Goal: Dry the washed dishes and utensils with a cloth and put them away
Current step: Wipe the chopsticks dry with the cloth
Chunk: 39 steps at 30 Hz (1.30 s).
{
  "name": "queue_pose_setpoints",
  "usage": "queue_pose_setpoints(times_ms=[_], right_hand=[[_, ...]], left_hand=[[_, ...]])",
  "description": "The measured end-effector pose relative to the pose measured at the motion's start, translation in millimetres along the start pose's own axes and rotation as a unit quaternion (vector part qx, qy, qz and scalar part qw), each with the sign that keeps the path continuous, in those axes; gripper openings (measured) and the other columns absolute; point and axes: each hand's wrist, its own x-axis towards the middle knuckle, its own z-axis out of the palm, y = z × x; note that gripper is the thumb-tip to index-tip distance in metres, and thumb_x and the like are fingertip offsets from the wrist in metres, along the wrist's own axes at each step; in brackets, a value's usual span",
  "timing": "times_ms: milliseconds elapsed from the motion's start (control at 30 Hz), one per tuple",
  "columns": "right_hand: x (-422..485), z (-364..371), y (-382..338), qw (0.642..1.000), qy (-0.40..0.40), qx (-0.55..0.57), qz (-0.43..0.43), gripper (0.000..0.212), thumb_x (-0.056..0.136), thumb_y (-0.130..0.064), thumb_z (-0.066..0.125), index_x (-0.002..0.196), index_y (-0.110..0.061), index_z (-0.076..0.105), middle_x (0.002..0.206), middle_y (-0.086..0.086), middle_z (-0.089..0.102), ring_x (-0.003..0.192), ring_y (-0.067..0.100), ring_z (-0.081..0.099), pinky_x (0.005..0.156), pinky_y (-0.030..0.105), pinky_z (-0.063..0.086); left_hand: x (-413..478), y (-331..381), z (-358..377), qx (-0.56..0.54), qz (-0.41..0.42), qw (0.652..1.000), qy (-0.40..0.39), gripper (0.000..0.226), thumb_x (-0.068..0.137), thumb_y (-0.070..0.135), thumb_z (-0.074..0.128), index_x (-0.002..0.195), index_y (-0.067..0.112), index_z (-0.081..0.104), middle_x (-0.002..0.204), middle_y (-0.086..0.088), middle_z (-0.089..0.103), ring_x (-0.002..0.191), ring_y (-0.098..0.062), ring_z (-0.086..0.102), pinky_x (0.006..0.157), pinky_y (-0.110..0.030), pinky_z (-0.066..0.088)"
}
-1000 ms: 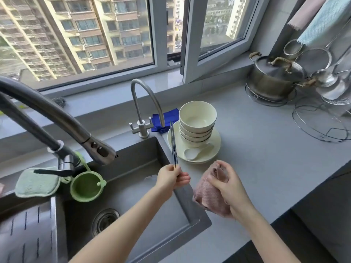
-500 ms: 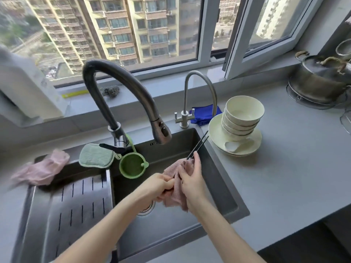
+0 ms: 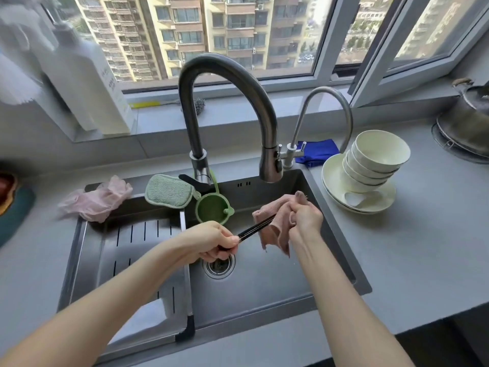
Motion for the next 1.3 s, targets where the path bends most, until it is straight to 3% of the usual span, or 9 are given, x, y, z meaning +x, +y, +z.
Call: queue_pose_setpoints(times_ms=[133,267,367,467,633,867,1033,1167,1300], right_hand=[[12.5,-10.9,-17.9,0.999,0.015,0.009,-0.030,0.014,0.092,0.001,0.056,0.090,-0.013,0.059,0.049,-0.008,0.053,0.028,-0.001,0.037,0.031,0.013,0.031],[-14.2,-18.4,-8.5,0.997,-0.039,0.062,-0.008,0.035,0.102,-0.019,0.043,0.068,-0.020,0.040,0.033,-0.012,0.032,0.028,0.002,0.027,0.036,0.010,0.025],[-38.5,-15.8,16.9,0.991,-0.111,0.068,0.039,0.035,0.103,-0.026,0.039,0.070,-0.015,0.047,0.044,0.004,0.038,0.040,0.016,0.034,0.048,0.019,0.034],[-63.0,1.2,49.3,0.981,-0.192,-0.019,0.033,0.010,0.096,-0.002,0.049,0.089,-0.008,0.053,0.057,0.006,0.047,0.036,0.012,0.037,0.049,0.024,0.034],[-71.9,18.2,59.7,0.986,-0.160,-0.047,0.031,0.010,0.087,0.014,0.053,0.085,0.005,0.052,0.046,0.003,0.045,0.030,0.012,0.032,0.034,0.017,0.025],[-11.0,-7.9,-3.8,0.999,-0.032,0.008,-0.010,0.031,0.090,0.013,0.052,0.068,-0.008,0.045,0.037,-0.003,0.043,0.023,0.003,0.030,0.031,0.008,0.022],[14.0,-35.2,-31.2,0.997,0.017,0.051,-0.057,0.022,0.090,0.005,0.058,0.078,-0.013,0.054,0.062,-0.001,0.060,0.039,0.005,0.055,0.038,0.017,0.043],[-20.1,-34.4,-17.0,0.994,-0.088,0.069,0.003,0.018,0.097,-0.005,0.048,0.083,-0.013,0.054,0.051,-0.003,0.063,0.043,0.008,0.059,0.039,0.018,0.046],[-59.9,-11.2,11.3,0.973,-0.206,0.074,0.070,0.015,0.094,-0.025,0.051,0.091,-0.012,0.056,0.078,0.009,0.064,0.064,0.022,0.062,0.049,0.033,0.053]], left_hand=[[-14.1,-17.7,-11.8,0.003,-0.002,1.000,0.027,0.030,0.096,0.015,0.052,0.067,0.006,0.056,0.048,-0.004,0.045,0.038,-0.009,0.024,0.040,-0.018,0.013],[-8.6,-35.3,-5.3,-0.099,0.016,0.992,0.073,0.027,0.094,0.012,0.054,0.068,0.005,0.059,0.050,-0.007,0.051,0.036,-0.007,0.026,0.036,-0.015,0.016],[-0.7,-38.3,1.2,-0.152,0.031,0.984,0.090,0.027,0.094,0.013,0.053,0.070,0.004,0.059,0.049,-0.006,0.052,0.034,-0.005,0.028,0.034,-0.015,0.015],[7.1,-29.0,16.9,-0.133,0.046,0.987,0.072,0.032,0.095,0.015,0.053,0.065,0.005,0.060,0.048,-0.006,0.052,0.032,-0.005,0.027,0.033,-0.015,0.015],[13.9,-15.3,26.4,-0.115,0.034,0.992,0.042,0.042,0.099,0.021,0.045,0.060,0.009,0.054,0.043,-0.001,0.048,0.030,-0.004,0.025,0.032,-0.013,0.015],[-9.4,-31.0,2.1,-0.122,0.004,0.992,-0.040,0.038,0.100,0.019,0.043,0.065,0.008,0.054,0.044,0.000,0.042,0.033,-0.004,0.023,0.036,-0.015,0.014],[-12.9,-35.3,-9.9,-0.125,0.028,0.992,0.007,0.037,0.099,0.019,0.044,0.065,0.008,0.053,0.043,0.000,0.042,0.032,-0.004,0.022,0.033,-0.014,0.014],[-3.3,-35.0,-8.8,-0.131,0.053,0.987,0.077,0.036,0.099,0.020,0.046,0.066,0.006,0.053,0.045,-0.002,0.043,0.031,-0.005,0.023,0.033,-0.015,0.014],[11.0,-27.3,11.0,-0.140,0.058,0.985,0.084,0.036,0.098,0.019,0.047,0.065,0.007,0.054,0.046,-0.002,0.043,0.032,-0.005,0.023,0.033,-0.014,0.013]])
